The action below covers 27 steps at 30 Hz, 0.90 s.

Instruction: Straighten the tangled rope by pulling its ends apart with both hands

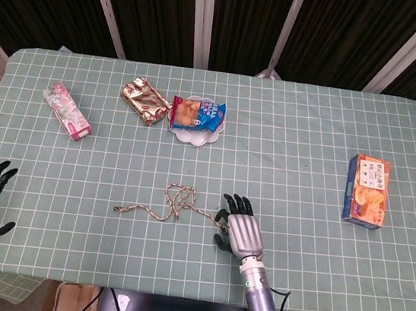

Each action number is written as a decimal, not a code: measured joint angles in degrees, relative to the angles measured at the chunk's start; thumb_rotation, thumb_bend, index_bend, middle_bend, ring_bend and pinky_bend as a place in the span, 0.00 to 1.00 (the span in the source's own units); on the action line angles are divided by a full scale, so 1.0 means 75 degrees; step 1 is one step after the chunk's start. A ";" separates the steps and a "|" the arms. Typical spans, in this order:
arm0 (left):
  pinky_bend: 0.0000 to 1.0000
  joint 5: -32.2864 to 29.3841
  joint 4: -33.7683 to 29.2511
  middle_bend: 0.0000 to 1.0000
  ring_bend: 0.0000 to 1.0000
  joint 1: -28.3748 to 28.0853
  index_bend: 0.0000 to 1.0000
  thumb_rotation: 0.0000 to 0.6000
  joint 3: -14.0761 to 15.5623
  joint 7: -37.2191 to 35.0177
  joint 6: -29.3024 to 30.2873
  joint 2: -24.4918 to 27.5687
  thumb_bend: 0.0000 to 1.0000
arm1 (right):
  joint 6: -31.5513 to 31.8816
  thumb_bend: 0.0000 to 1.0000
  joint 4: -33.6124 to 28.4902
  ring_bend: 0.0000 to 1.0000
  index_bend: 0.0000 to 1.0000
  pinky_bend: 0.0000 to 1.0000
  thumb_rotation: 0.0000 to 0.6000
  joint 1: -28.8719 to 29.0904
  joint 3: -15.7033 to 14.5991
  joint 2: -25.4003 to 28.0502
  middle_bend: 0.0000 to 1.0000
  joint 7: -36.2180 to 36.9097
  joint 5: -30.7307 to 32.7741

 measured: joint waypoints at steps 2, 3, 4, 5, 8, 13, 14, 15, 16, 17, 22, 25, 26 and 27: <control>0.00 0.0004 0.0001 0.00 0.00 0.0003 0.05 1.00 0.0001 -0.0007 0.0011 0.0004 0.04 | -0.0008 0.33 0.0086 0.00 0.48 0.00 1.00 0.0032 0.0008 -0.0050 0.14 0.0005 0.0043; 0.00 0.0004 0.0001 0.00 0.00 0.0004 0.05 1.00 0.0001 -0.0010 0.0013 0.0004 0.04 | -0.0012 0.33 0.0122 0.00 0.48 0.00 1.00 0.0043 0.0010 -0.0074 0.14 0.0013 0.0066; 0.00 0.0004 0.0001 0.00 0.00 0.0004 0.05 1.00 0.0002 -0.0010 0.0012 0.0005 0.04 | -0.0016 0.33 0.0169 0.00 0.48 0.00 1.00 0.0056 0.0014 -0.0105 0.14 0.0027 0.0096; 0.00 0.0002 0.0000 0.00 0.00 0.0003 0.05 1.00 0.0004 -0.0011 0.0008 0.0005 0.04 | -0.0018 0.33 0.0204 0.00 0.48 0.00 1.00 0.0066 0.0018 -0.0127 0.14 0.0035 0.0115; 0.00 0.0001 0.0000 0.00 0.00 0.0000 0.05 1.00 0.0004 -0.0016 0.0006 0.0008 0.04 | -0.0020 0.33 0.0323 0.00 0.48 0.00 1.00 0.0107 0.0037 -0.0197 0.14 0.0056 0.0168; 0.00 -0.0011 0.0009 0.00 0.00 -0.0004 0.05 1.00 0.0003 -0.0022 -0.0003 0.0006 0.04 | -0.0005 0.35 0.0465 0.00 0.50 0.00 1.00 0.0187 0.0125 -0.0283 0.15 0.0111 0.0232; 0.00 -0.0013 0.0011 0.00 0.00 -0.0007 0.05 1.00 0.0000 -0.0025 -0.0005 0.0006 0.04 | -0.0005 0.36 0.0487 0.00 0.51 0.00 1.00 0.0200 0.0132 -0.0293 0.15 0.0114 0.0247; 0.00 -0.0016 0.0013 0.00 0.00 -0.0009 0.05 1.00 -0.0001 -0.0026 -0.0008 0.0005 0.04 | -0.0005 0.37 0.0505 0.00 0.51 0.00 1.00 0.0211 0.0135 -0.0302 0.15 0.0115 0.0259; 0.00 -0.0022 0.0014 0.00 0.00 -0.0010 0.05 1.00 -0.0001 -0.0027 -0.0014 0.0004 0.04 | -0.0008 0.37 0.0527 0.00 0.51 0.00 1.00 0.0221 0.0135 -0.0312 0.15 0.0117 0.0274; 0.00 -0.0025 0.0016 0.00 0.00 -0.0012 0.05 1.00 -0.0001 -0.0027 -0.0019 0.0003 0.04 | -0.0011 0.38 0.0545 0.00 0.52 0.00 1.00 0.0230 0.0135 -0.0323 0.16 0.0121 0.0288; 0.00 -0.0034 0.0020 0.00 0.00 -0.0013 0.05 1.00 -0.0006 -0.0030 -0.0014 0.0003 0.04 | -0.0011 0.41 0.0611 0.00 0.53 0.00 1.00 0.0280 0.0140 -0.0380 0.16 0.0132 0.0373; 0.00 -0.0041 0.0019 0.00 0.00 -0.0014 0.05 1.00 -0.0005 -0.0038 -0.0020 0.0006 0.04 | 0.0007 0.41 0.0631 0.00 0.54 0.00 1.00 0.0299 0.0149 -0.0394 0.17 0.0120 0.0429; 0.00 -0.0042 0.0020 0.00 0.00 -0.0014 0.05 1.00 -0.0004 -0.0038 -0.0021 0.0007 0.04 | 0.0013 0.41 0.0634 0.00 0.55 0.00 1.00 0.0303 0.0149 -0.0394 0.17 0.0113 0.0443; 0.00 -0.0043 0.0021 0.00 0.00 -0.0014 0.05 1.00 -0.0005 -0.0040 -0.0020 0.0007 0.04 | 0.0019 0.41 0.0634 0.00 0.55 0.00 1.00 0.0306 0.0150 -0.0393 0.17 0.0108 0.0455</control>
